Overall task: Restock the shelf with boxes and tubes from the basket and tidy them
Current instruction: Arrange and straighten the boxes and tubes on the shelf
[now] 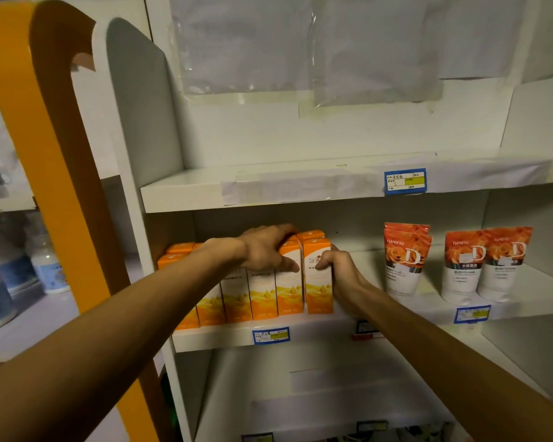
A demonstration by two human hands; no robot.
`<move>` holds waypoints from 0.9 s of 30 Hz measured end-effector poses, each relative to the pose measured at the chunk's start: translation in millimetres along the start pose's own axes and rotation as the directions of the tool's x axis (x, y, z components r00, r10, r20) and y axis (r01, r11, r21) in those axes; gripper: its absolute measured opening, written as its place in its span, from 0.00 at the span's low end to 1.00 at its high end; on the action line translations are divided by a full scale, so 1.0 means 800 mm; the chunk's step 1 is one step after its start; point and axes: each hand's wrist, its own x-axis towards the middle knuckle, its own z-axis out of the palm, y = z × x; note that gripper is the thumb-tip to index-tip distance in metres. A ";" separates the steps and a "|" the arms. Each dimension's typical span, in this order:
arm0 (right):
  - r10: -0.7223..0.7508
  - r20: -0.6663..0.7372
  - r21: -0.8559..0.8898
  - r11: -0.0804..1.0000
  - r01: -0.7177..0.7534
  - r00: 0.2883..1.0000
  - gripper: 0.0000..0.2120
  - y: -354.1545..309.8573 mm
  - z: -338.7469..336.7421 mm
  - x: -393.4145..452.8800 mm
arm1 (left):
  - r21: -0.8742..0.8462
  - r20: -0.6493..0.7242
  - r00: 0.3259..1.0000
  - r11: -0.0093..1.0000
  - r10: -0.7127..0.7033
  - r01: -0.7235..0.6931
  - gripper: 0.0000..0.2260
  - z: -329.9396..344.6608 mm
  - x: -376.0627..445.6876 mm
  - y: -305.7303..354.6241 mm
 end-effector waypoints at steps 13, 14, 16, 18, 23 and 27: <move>-0.005 0.032 -0.116 0.993 0.008 0.999 0.23 0.002 0.004 0.001 | 0.230 -0.028 0.997 0.971 0.071 -0.063 0.39 0.005 0.000 0.002; -0.004 0.043 -0.132 0.991 0.010 0.999 0.27 0.001 0.004 0.000 | 0.237 -0.030 0.997 0.969 0.075 -0.066 0.39 0.005 0.000 0.002; 0.000 0.066 -0.136 0.991 0.009 0.998 0.37 0.003 0.001 0.005 | 0.232 -0.039 0.996 0.970 0.086 -0.075 0.39 0.004 -0.002 0.001; -0.005 0.086 -0.113 0.994 0.015 0.996 0.40 0.006 -0.002 0.011 | 0.210 -0.066 0.994 0.975 0.088 -0.072 0.40 0.001 -0.003 -0.002; -0.005 0.160 -0.124 0.992 0.025 0.987 0.35 0.006 -0.007 0.011 | 0.114 0.016 1.000 0.993 0.022 -0.024 0.39 -0.013 -0.007 -0.019; 0.006 0.204 -0.212 0.976 0.038 0.979 0.33 0.005 -0.007 0.018 | -0.003 0.014 1.000 1.000 0.019 -0.019 0.37 -0.013 -0.003 -0.028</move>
